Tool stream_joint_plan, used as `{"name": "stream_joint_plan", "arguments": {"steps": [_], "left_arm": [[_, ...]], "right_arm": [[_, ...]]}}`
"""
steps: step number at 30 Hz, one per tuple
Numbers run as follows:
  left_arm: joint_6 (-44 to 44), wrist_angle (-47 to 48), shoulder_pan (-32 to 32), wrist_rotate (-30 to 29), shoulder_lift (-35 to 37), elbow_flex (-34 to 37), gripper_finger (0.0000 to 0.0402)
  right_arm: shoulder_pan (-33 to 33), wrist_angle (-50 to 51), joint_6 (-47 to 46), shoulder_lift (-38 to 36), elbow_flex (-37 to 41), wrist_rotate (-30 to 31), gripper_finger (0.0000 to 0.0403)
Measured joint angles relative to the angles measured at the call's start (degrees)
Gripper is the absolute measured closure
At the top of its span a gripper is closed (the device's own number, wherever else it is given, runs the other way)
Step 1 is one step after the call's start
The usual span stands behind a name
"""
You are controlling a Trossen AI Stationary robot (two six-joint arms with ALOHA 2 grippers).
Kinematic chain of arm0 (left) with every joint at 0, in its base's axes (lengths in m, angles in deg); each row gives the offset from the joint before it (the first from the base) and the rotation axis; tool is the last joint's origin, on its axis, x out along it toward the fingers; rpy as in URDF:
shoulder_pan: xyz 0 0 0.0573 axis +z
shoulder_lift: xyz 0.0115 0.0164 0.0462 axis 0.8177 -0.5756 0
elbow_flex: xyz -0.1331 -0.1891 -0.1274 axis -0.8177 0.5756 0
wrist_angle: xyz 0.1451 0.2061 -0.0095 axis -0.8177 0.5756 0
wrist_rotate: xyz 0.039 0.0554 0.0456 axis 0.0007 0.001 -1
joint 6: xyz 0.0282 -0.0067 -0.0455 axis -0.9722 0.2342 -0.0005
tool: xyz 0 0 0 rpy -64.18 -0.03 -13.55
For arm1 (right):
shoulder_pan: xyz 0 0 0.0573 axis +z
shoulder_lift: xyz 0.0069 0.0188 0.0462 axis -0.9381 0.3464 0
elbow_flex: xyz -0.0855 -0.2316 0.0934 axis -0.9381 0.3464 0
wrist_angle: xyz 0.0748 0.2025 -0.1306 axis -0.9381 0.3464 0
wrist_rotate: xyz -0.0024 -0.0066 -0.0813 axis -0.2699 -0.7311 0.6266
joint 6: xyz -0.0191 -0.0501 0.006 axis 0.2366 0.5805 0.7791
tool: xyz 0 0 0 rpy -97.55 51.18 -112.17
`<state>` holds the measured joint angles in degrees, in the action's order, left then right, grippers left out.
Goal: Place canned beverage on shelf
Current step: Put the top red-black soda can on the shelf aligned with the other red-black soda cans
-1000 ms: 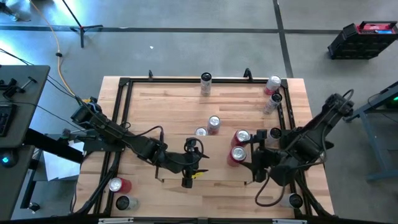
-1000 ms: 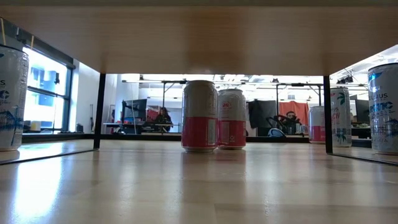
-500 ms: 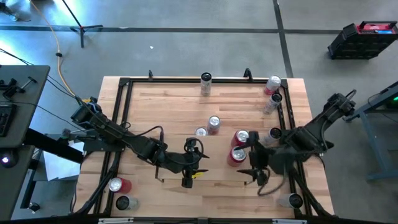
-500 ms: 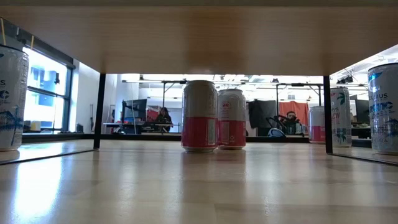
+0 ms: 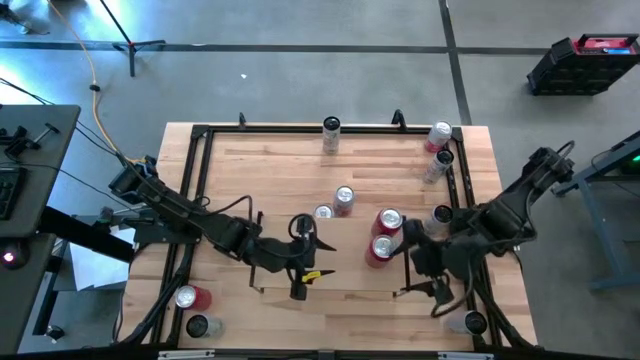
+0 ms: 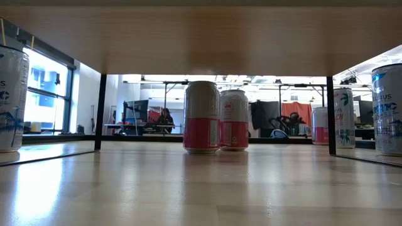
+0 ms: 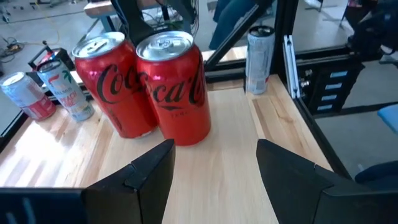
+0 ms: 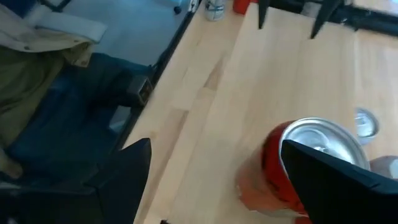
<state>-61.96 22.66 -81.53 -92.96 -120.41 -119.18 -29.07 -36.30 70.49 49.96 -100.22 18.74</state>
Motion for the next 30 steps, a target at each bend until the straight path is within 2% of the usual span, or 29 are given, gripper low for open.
{"name": "stream_joint_plan", "arguments": {"steps": [4,17,30], "left_arm": [[-0.36,-0.57,0.0,-0.02,0.0,0.02,0.0186],[-0.95,-0.07,-0.04,-0.05,0.0,0.02,0.0186],[-0.95,0.0,-0.07,-0.04,0.0,0.07,0.0186]], "right_arm": [[0.16,-0.02,1.02,0.69,0.0,5.97,0.0059],[-3.5,-2.34,2.97,4.08,0.0,2.95,0.0059],[-0.03,0.85,-3.16,3.78,-0.17,3.34,0.0059]]}}
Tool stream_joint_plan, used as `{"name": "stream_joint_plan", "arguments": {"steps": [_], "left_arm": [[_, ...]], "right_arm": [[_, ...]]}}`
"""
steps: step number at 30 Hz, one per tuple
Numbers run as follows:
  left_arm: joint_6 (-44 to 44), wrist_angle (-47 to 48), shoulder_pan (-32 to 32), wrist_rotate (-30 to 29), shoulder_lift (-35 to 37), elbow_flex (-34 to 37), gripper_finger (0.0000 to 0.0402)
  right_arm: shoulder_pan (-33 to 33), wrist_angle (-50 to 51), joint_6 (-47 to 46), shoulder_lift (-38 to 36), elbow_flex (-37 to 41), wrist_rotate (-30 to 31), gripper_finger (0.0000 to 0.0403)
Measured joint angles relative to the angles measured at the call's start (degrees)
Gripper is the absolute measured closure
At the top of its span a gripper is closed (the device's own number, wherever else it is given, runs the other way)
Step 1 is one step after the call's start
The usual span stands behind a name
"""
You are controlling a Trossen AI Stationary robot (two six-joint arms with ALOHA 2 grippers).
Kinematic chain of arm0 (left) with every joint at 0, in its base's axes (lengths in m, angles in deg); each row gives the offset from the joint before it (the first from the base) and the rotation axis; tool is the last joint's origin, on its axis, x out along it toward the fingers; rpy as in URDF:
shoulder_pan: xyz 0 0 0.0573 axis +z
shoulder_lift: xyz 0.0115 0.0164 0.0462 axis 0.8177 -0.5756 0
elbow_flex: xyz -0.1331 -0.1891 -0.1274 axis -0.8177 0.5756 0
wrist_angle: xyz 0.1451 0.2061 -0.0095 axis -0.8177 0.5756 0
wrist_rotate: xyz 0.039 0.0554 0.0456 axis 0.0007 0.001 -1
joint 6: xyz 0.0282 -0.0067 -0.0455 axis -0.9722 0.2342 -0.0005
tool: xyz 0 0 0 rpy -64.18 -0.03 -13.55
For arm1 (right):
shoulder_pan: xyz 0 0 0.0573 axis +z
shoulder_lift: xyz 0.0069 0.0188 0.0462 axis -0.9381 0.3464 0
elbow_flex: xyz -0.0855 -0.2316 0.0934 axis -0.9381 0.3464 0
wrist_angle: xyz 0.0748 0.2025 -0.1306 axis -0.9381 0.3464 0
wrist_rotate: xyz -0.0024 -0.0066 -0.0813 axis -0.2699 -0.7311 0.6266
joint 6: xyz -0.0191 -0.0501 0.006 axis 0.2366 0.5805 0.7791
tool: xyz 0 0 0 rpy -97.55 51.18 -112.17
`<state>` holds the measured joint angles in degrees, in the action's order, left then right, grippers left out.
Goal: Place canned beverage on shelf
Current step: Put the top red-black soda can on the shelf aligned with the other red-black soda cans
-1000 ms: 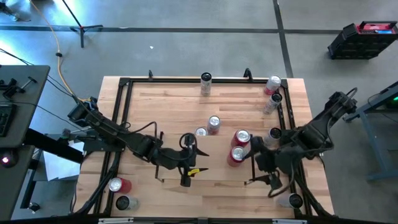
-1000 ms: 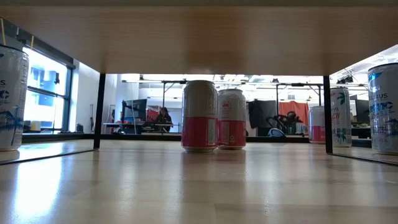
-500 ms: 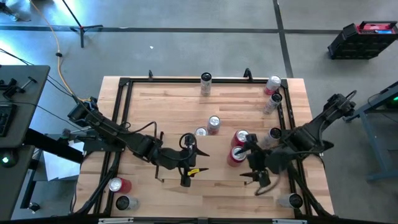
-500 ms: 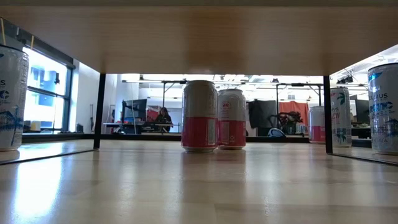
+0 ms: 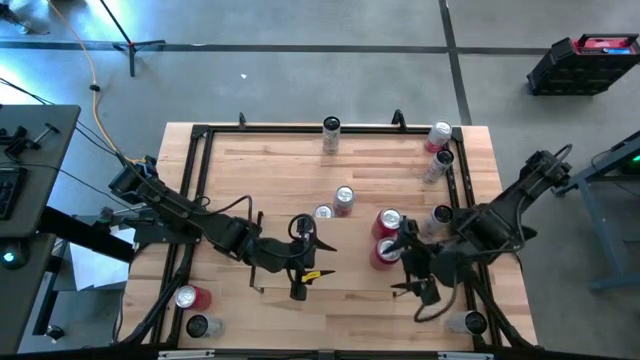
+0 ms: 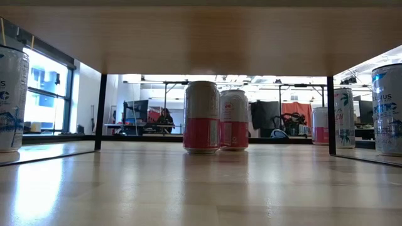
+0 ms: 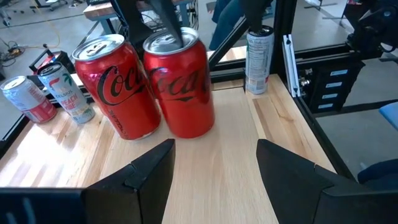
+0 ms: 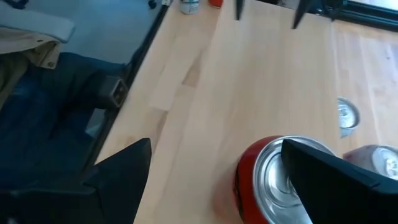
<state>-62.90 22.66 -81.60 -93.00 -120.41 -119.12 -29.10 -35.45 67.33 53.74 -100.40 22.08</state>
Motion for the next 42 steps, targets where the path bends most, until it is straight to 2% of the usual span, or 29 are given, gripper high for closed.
{"name": "stream_joint_plan", "arguments": {"steps": [8,19,24,33,36,42], "left_arm": [[-0.01,-0.02,0.0,-0.02,0.0,0.0,0.0186],[-0.04,0.53,-0.02,-0.02,0.0,0.0,0.0186],[-0.07,5.85,-0.07,-0.02,1.67,0.07,0.0186],[-0.07,11.5,-0.04,-0.22,5.77,0.04,0.0186],[-0.09,13.52,-0.04,-0.33,6.93,0.04,0.0186],[-3.23,18.48,0.18,-0.37,10.65,0.04,0.0186]], "right_arm": [[3.44,1.07,-1.64,-1.67,0.2,1.35,0.0059],[3.74,3.75,-4.12,-4.5,0.22,2.36,0.0059],[3.74,6.6,-8.03,-4.33,0.17,2.01,0.0059],[2.26,3.19,-5.49,-3.89,0.17,0.9,0.0059],[1.33,3.26,-5.59,-3.89,0.2,-1.47,0.0059],[1.49,2.66,-5.43,-4.56,0.2,-1.81,0.0059]]}}
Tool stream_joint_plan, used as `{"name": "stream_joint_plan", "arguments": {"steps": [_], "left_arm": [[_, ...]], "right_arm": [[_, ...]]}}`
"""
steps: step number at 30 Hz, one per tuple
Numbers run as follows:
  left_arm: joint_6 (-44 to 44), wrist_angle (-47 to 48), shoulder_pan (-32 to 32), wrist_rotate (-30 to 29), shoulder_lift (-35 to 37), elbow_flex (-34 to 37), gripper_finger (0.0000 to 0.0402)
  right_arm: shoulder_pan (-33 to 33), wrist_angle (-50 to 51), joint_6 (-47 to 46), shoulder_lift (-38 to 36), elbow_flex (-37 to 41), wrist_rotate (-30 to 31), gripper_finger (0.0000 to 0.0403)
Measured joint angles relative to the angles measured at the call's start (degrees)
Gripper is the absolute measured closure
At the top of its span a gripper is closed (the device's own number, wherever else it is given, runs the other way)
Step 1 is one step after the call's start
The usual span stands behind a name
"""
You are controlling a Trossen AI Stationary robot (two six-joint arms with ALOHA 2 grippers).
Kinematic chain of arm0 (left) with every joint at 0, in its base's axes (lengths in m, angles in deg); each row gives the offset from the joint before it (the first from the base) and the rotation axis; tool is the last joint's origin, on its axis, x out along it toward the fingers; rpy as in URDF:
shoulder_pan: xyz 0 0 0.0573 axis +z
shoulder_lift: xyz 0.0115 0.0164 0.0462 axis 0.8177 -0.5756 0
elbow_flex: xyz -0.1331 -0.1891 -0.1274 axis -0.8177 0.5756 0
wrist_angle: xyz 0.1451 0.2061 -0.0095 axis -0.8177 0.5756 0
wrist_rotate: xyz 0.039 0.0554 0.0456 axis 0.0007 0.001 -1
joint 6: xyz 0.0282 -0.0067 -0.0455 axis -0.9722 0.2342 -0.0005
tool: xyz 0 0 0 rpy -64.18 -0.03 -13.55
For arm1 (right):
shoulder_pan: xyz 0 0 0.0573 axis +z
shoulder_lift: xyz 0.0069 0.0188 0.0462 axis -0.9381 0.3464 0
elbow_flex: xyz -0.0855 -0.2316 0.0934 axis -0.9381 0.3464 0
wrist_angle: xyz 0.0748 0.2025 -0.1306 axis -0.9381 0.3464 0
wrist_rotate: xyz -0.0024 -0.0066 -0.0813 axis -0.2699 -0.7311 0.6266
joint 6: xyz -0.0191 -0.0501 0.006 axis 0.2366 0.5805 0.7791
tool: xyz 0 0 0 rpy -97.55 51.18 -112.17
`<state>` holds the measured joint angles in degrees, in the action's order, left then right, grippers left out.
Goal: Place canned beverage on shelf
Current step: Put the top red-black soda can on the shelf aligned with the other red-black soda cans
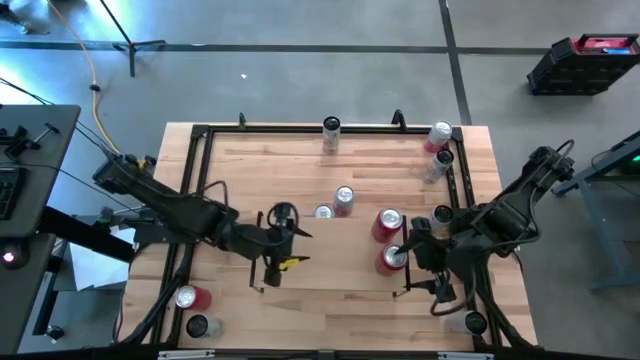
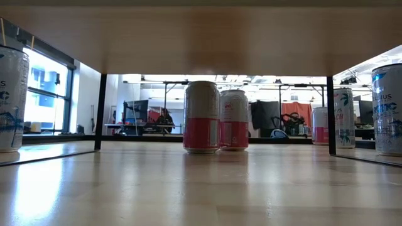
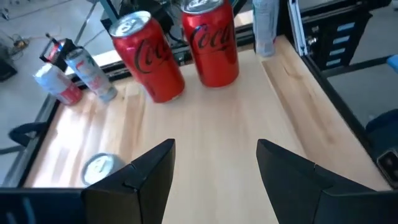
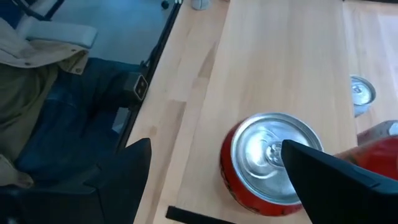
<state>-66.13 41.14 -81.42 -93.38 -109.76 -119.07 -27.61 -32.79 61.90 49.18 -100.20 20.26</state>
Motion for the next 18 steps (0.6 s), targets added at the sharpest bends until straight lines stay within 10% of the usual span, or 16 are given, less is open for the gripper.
{"name": "stream_joint_plan", "arguments": {"steps": [18], "left_arm": [[-11.2,5.18,11.03,0.99,5.96,0.0,0.0186]], "right_arm": [[-1.68,-0.45,-7.29,0.61,-0.12,-0.22,0.0059]]}}
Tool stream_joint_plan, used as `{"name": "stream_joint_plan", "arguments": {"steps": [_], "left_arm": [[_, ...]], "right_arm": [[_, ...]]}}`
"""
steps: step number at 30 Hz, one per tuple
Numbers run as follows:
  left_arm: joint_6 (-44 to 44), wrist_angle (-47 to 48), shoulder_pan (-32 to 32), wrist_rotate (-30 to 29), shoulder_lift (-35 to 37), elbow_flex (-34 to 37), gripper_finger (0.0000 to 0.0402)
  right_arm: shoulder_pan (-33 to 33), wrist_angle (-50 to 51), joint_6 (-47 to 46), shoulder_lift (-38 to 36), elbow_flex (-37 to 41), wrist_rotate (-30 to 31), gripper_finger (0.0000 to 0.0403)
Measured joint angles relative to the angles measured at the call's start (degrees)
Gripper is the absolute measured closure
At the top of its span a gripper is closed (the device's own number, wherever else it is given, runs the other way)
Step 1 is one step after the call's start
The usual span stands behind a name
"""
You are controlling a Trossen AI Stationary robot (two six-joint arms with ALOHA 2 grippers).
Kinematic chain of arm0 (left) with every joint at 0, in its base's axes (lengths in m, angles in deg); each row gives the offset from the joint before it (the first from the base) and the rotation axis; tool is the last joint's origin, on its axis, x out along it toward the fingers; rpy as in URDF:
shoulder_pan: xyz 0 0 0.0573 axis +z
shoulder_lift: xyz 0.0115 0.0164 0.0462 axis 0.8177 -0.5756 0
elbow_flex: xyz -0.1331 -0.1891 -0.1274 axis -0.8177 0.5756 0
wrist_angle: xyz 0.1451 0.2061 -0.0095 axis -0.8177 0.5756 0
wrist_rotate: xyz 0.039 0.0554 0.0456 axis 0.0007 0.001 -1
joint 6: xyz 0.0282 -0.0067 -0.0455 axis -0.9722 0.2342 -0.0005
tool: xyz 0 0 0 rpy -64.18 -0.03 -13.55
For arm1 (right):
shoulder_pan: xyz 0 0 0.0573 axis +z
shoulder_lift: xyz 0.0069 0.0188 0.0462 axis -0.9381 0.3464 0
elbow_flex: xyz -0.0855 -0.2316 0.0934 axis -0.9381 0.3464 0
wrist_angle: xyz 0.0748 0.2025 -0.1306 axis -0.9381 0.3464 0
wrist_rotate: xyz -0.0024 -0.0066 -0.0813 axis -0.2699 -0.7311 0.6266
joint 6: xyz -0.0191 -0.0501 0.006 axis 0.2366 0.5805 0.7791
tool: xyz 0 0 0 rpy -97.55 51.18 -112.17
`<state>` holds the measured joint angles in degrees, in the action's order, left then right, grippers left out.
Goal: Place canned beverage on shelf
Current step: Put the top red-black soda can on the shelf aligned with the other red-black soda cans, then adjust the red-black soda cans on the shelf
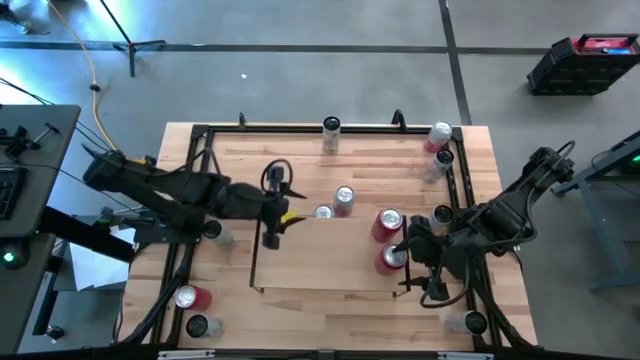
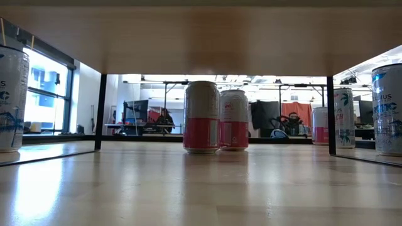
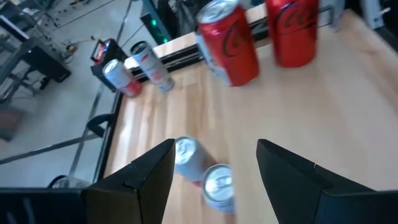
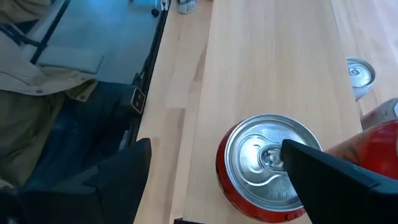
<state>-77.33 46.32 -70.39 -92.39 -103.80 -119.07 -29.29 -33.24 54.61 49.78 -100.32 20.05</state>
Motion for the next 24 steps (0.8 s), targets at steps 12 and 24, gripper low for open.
{"name": "stream_joint_plan", "arguments": {"steps": [12,24], "left_arm": [[-7.24,1.5,12.26,9.59,0.99,2.78,0.0186],[-12.6,-10.5,22.56,25.41,11.22,17.64,0.0186]], "right_arm": [[0.46,-6.23,-0.52,-3.63,0.1,-0.77,0.0059],[1.36,-3.95,-18.81,-1.8,0.1,6.54,0.0059]]}}
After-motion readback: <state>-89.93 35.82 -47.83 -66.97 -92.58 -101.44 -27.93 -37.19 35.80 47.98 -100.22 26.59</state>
